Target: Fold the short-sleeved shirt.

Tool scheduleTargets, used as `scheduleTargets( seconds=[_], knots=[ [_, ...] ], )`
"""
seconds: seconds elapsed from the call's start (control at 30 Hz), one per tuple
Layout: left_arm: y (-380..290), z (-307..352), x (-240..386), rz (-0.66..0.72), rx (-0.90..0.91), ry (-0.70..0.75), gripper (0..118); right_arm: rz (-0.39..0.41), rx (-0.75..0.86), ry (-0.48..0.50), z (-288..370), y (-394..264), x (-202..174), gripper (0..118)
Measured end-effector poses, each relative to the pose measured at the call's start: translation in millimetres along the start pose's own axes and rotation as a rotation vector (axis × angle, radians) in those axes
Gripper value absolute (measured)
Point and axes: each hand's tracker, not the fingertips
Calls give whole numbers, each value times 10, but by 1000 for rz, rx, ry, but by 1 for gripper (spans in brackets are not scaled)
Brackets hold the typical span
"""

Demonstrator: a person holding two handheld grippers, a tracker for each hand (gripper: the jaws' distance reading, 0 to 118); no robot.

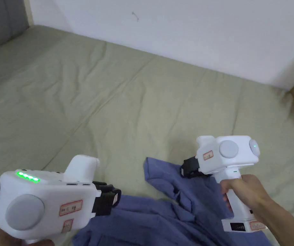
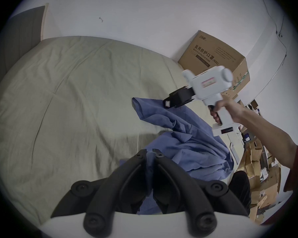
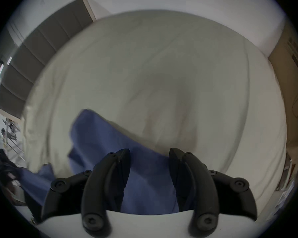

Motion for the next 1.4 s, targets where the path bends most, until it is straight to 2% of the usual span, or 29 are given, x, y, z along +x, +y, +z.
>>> scheduleTargets(
  seconds=[0.03, 0.1, 0.13, 0.17, 0.2, 0.23, 0.33, 0.37, 0.47, 0.53, 0.6, 0.63, 0.7, 0.9, 0.93, 1.1, 1.23, 1.33, 1.4],
  knots=[
    [-4, 16, -16, 7, 5, 0, 5, 29, -18, -3, -64, 16, -22, 50],
    [8, 26, -57, 12, 6, -9, 5, 14, -8, 10, -46, 30, -73, 45],
    [4, 41, -69, 20, 14, -10, 5, 11, -3, 12, -9, 21, -77, 31],
    [3, 52, -79, 31, 19, -14, 5, -6, -15, 45, 9, 37, -64, 3],
    [6, 58, -86, 40, 23, -23, 5, -42, -28, 93, 30, 51, -58, 0],
    [11, 52, -87, 42, 23, -28, 5, -63, -4, 56, 63, 41, -77, 0],
    [19, 72, -59, 41, 38, -26, 5, 17, 3, 56, 52, 33, -82, 0],
    [28, 76, -56, 53, 47, -43, 5, 9, 57, 23, 88, 3, -104, 0],
    [72, 92, -57, 69, 65, -58, 5, -86, 119, 81, 229, -74, -156, 0],
    [113, 99, -81, 74, 73, -66, 5, -103, 169, 96, 342, -116, -158, 0],
    [159, 130, -121, 94, 89, -62, 5, -109, 221, 64, 483, -168, -136, 0],
    [178, 148, -164, 107, 98, -68, 5, -142, 253, 78, 577, -200, -101, 0],
    [229, 226, -200, 113, 124, -60, 5, -199, 312, 118, 808, -266, -8, 0],
    [516, 573, -210, 95, 200, -8, 5, -260, 491, 97, 1615, -490, 269, 0],
    [584, 630, -220, 83, 210, 7, 5, -259, 511, 109, 1756, -503, 335, 0],
    [918, 996, -150, 46, 265, 53, 5, -268, 670, 36, 2486, -723, 463, 0],
    [1092, 1331, -76, 27, 325, 77, 5, -316, 734, 71, 3016, -954, 538, 0],
    [1158, 1584, -55, 12, 365, 90, 5, -268, 800, 8, 3386, -1192, 538, 0],
    [1172, 1738, -57, 16, 395, 100, 5, -291, 831, 25, 3596, -1394, 556, 0]
  ],
)
